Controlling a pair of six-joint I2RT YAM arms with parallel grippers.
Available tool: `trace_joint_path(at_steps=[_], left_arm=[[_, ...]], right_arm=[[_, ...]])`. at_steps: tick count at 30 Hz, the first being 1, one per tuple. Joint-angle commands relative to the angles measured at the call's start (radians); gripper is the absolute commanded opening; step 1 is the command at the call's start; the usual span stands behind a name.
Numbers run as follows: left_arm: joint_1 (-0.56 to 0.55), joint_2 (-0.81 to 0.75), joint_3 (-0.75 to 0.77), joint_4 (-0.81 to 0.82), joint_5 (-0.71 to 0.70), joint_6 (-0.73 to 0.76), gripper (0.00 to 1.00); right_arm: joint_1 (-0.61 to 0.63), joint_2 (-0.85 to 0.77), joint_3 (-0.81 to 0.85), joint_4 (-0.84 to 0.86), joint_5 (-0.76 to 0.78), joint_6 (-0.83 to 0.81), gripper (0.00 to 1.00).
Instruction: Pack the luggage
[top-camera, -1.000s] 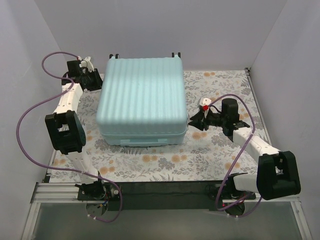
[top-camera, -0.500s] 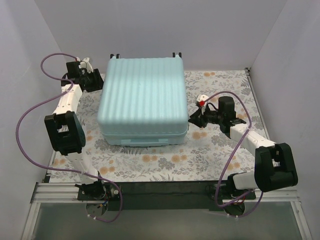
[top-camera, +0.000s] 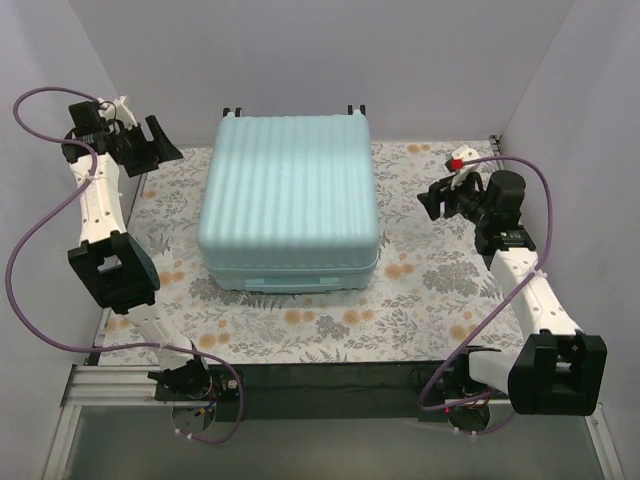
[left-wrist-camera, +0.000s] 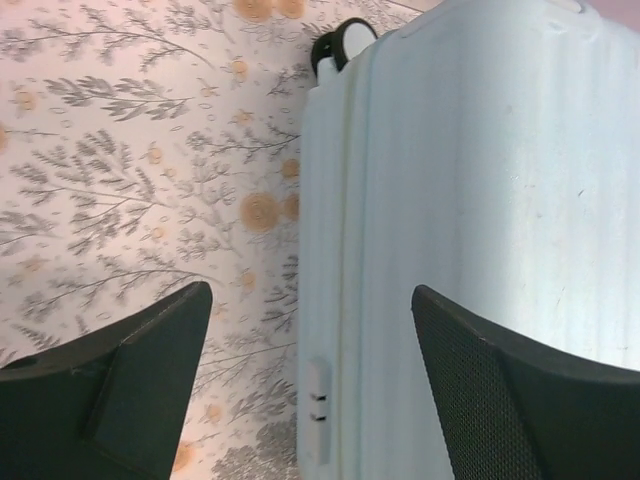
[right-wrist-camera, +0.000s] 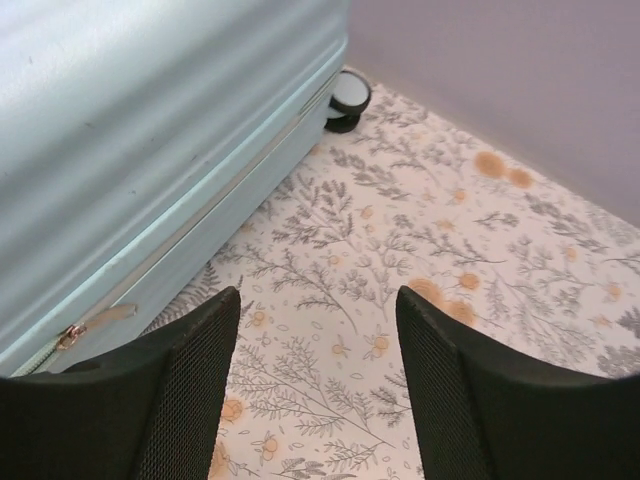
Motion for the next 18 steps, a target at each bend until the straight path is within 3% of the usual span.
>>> trace_joint_path(at_steps=[1, 10, 15, 18], left_arm=[[0.006, -0.100, 0.045, -0.189, -0.035, 0.121, 0.81], [0.008, -0.494, -0.244, -0.193, -0.038, 0.259, 0.82], [0.008, -0.611, -0.373, -0.175, -0.040, 0.244, 0.83], [0.008, -0.625, -0.358, -0.192, -0.009, 0.230, 0.83]], right_arm=[[-0.030, -0.090, 0.076, -0.115, 0.063, 0.022, 0.73], [-0.087, -0.221, 0.131, -0.478, 0.083, 0.119, 0.92], [-0.087, -0.314, 0.089, -0.527, 0.081, 0.194, 0.96], [-0.087, -0.321, 0.115, -0.553, 0.067, 0.235, 0.98]])
